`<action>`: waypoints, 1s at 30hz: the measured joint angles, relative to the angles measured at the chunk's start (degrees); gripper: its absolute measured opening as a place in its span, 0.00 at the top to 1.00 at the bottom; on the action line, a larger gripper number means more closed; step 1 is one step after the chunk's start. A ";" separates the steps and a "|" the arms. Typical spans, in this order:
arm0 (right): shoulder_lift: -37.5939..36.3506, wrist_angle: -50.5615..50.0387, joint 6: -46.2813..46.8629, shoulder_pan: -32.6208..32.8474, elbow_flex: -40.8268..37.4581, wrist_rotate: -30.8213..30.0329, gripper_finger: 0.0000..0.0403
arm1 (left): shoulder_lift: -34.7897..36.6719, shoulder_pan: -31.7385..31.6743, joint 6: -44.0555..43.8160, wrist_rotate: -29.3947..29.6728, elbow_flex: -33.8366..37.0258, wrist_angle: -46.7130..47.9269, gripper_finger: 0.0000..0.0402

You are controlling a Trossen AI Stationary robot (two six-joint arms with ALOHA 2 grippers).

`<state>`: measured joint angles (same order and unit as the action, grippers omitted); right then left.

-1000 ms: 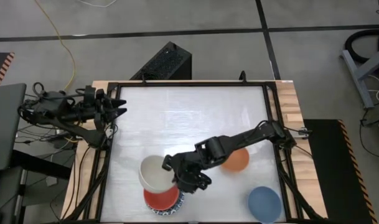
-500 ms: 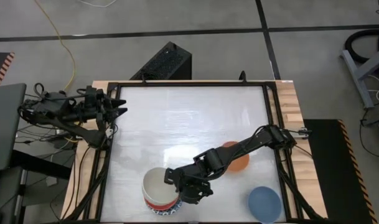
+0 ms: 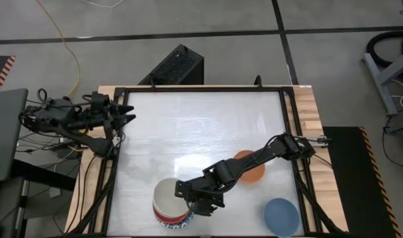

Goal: Nest bowls inside each other
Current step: Stack the white bowl on top of the orange bowl

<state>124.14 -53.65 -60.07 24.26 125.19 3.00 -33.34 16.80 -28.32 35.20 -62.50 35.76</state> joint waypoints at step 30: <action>2.57 -1.51 3.01 -1.92 0.00 1.60 0.86 | 0.00 0.00 0.61 1.66 0.00 0.82 0.45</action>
<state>126.72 -55.17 -57.06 22.34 125.19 4.60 -33.34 16.80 -27.70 36.86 -62.50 36.58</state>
